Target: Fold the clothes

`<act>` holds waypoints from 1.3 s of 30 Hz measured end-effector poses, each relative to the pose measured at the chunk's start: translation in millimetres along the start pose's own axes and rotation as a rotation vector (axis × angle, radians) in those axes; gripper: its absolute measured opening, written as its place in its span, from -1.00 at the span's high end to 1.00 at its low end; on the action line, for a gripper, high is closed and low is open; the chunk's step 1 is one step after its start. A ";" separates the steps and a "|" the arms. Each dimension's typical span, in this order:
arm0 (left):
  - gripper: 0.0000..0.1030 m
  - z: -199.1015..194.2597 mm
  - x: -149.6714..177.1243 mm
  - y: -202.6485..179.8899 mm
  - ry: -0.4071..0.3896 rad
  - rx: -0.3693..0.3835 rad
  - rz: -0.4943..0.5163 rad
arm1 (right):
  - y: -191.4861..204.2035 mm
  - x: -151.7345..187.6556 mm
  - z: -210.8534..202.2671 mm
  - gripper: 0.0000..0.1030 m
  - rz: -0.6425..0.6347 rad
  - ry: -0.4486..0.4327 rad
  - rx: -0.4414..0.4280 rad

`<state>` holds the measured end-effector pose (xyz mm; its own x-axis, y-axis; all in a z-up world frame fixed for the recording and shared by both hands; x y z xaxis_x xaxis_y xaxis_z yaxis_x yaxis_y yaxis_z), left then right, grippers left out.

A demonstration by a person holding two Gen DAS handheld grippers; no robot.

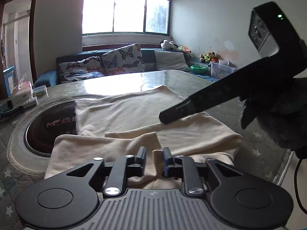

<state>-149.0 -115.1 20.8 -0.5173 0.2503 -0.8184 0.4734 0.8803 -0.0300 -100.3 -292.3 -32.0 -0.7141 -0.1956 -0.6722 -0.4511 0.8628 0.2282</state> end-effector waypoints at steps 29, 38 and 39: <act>-1.00 -23.6 12.0 59.4 -0.049 -0.351 -0.018 | 20.9 5.7 25.2 0.92 -0.044 0.012 0.028; -1.00 -20.7 19.4 47.1 -0.068 -0.464 0.046 | 24.4 -20.4 -20.1 0.92 -0.079 -0.129 0.061; -1.00 -19.5 19.5 43.9 -0.065 -0.478 0.069 | 23.5 -22.7 -25.8 0.93 -0.078 -0.142 0.070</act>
<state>-152.3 -63.7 14.7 -0.4432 0.3022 -0.8440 0.1170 0.9529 0.2797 -108.5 -279.6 6.7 -0.5929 -0.1996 -0.7801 -0.4604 0.8789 0.1250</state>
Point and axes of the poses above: each gripper's, at about its wrist camera, not at the fingertips, and z roughly the way its jaws point, y to its left, x to its underside, the point moved 1 cm from there along z, roughly the way its jaws point, and after that the axes turned 5 degrees about y, right-handed, at the moved point
